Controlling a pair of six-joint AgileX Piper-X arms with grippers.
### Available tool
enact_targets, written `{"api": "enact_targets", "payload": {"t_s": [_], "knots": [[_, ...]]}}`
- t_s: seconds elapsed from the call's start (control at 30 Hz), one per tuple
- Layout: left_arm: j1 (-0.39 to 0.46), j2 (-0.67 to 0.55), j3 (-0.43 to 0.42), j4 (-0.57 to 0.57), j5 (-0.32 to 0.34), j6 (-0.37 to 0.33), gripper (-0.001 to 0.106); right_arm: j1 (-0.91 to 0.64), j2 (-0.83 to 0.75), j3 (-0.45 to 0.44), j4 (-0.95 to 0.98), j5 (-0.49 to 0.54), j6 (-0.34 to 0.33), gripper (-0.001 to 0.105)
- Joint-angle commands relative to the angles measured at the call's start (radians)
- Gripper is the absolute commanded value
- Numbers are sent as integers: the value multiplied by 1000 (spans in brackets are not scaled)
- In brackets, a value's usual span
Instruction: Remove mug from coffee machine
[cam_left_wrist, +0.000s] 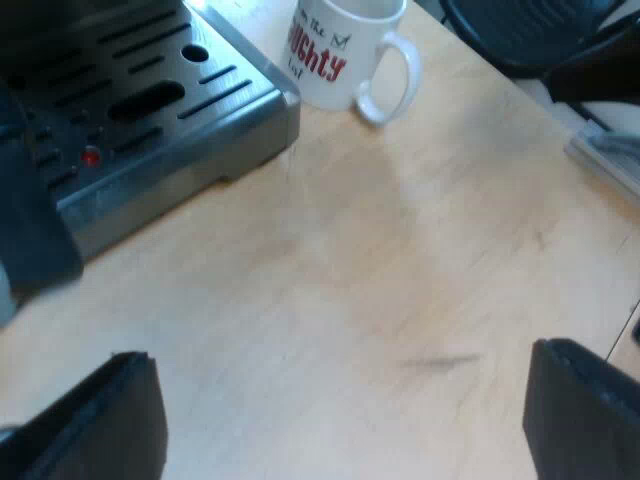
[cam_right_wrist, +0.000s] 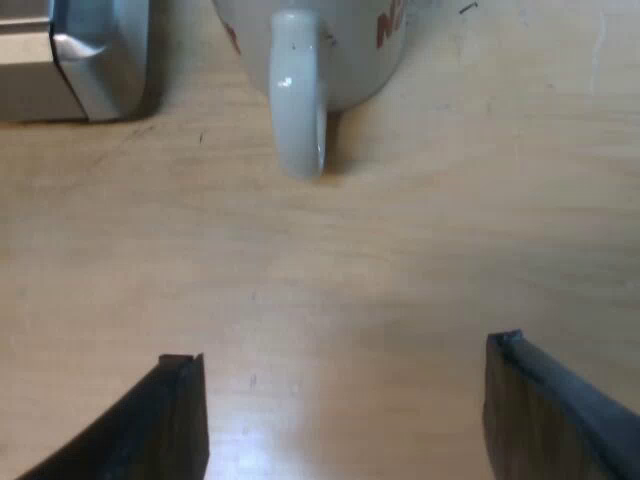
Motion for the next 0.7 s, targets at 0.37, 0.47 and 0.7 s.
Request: {"api": "enact_targets", "payload": {"t_s": [0.37,0.47,0.7], "knots": [[39,-2,-113,5,5,-9,79,2,1,-203,172,-48,-4,61],[111,-2,-113,5,8,-9,79,2,37,-221,176,-48,-4,61],[362,-2,-113,72,75,2,79,-12,151,-226,147,-50,-9,61]]}}
